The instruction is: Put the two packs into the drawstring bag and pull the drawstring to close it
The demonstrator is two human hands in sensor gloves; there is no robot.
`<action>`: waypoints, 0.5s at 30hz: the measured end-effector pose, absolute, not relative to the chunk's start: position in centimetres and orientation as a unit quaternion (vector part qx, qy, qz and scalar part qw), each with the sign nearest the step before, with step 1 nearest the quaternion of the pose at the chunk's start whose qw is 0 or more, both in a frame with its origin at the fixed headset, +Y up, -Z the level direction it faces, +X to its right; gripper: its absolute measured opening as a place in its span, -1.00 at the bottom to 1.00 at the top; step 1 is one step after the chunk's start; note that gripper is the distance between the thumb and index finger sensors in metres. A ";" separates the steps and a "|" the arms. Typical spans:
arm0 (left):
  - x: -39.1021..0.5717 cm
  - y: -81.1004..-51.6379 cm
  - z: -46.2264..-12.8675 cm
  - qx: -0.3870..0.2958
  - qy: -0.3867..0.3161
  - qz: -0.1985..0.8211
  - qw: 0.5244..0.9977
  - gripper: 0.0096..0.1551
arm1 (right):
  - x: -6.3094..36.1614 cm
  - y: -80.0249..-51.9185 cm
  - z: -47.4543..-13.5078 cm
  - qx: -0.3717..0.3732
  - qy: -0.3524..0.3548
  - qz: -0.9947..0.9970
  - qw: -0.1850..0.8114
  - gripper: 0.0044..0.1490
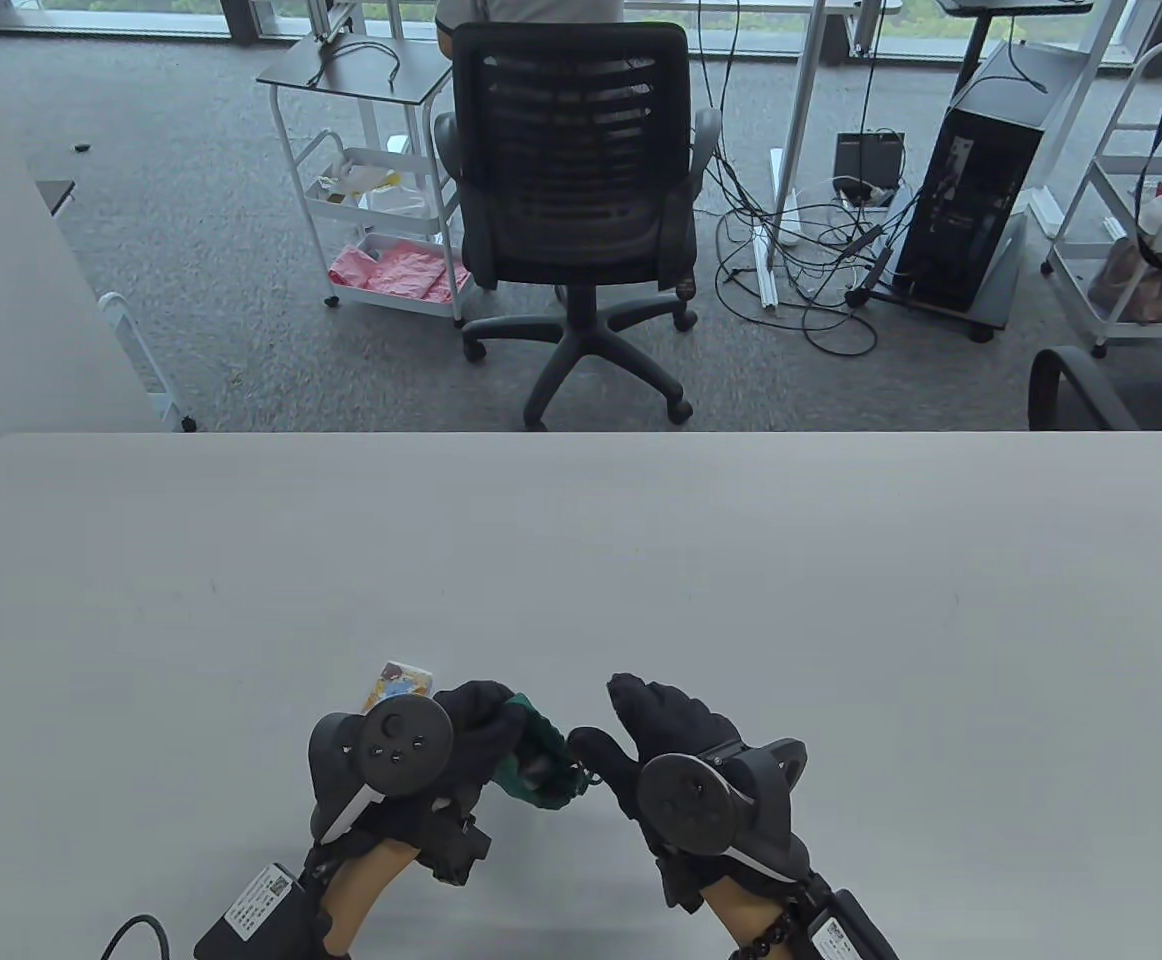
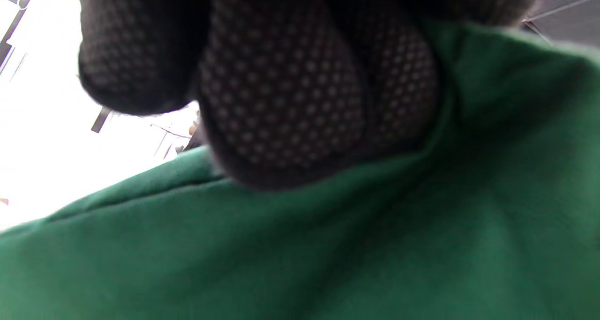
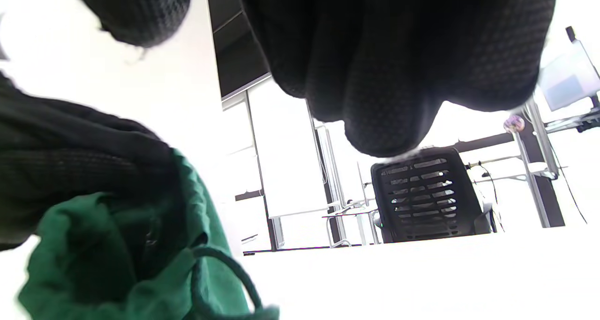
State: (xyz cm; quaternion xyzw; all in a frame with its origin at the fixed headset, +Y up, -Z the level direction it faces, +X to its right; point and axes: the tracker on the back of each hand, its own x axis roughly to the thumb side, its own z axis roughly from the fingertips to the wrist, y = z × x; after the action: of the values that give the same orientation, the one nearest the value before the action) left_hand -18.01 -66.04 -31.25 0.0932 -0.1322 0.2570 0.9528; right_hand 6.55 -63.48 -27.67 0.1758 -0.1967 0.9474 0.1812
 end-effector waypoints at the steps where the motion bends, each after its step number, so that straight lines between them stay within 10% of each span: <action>1: -18.1 -66.1 -31.3 0.092 -0.132 0.259 0.952 -0.54 | 6.8 -63.5 -27.8 0.173 -0.193 0.948 0.186 -0.11; 15: -17.6 -66.0 -31.0 0.092 -0.147 0.272 0.946 -0.54 | 5.9 -65.1 -28.5 0.207 -0.081 0.947 0.231 -0.03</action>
State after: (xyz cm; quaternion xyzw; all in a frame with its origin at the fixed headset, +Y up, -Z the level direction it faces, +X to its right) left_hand -17.62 -66.02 -31.01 0.0922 -0.1474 0.2723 0.9464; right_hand 5.95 -65.08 -28.45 0.2073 -0.0806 0.9472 0.2309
